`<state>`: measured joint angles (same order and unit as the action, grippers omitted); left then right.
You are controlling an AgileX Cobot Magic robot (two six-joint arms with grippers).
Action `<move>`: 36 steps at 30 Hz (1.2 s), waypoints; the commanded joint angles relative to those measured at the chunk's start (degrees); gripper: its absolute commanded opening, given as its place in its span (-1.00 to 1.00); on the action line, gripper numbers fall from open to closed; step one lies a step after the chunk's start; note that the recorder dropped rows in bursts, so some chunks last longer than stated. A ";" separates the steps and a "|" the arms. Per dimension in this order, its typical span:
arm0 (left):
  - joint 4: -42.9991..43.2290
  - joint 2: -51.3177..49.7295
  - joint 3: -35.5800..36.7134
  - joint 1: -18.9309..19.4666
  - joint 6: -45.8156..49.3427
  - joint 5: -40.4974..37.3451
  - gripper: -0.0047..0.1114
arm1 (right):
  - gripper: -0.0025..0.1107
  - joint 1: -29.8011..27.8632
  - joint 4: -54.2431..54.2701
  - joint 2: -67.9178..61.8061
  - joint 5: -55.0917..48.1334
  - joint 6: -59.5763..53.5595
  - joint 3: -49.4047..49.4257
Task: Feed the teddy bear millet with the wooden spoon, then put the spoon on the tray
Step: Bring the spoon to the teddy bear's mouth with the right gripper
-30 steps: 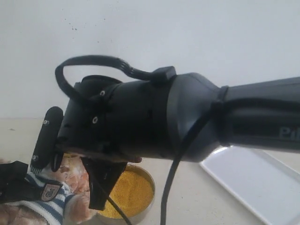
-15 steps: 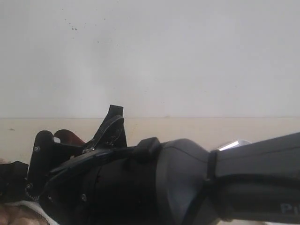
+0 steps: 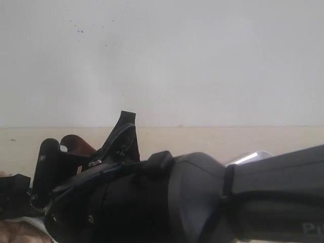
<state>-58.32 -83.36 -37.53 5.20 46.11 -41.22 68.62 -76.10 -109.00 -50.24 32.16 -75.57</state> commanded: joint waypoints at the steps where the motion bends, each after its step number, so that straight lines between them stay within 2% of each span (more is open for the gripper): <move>1: -1.21 0.25 0.23 -0.12 0.26 -0.84 -0.85 | -0.96 1.85 -6.47 0.30 -4.00 3.96 0.27; 9: -1.09 0.25 0.23 -0.12 0.26 -0.97 -0.85 | -0.96 3.86 -6.06 0.30 -4.37 3.88 0.27; 16: -0.98 0.25 0.23 -0.12 0.26 -1.08 -0.85 | -0.96 3.86 -5.83 0.30 -9.06 4.66 0.27; 28: -1.98 0.25 0.23 -0.12 0.26 0.71 -0.85 | -0.96 3.24 -5.75 1.29 -11.07 -1.32 0.27; 32: -2.39 0.25 0.23 -0.12 0.26 2.47 -0.85 | -0.96 0.09 -2.54 4.06 -10.15 -2.34 0.27; 36: -2.73 0.25 0.13 -0.12 2.02 5.23 -0.85 | -0.96 -7.19 9.95 8.14 -5.01 -7.61 0.27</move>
<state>-59.43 -83.36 -37.53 5.20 46.87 -38.09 65.80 -74.02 -103.88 -57.46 28.35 -75.36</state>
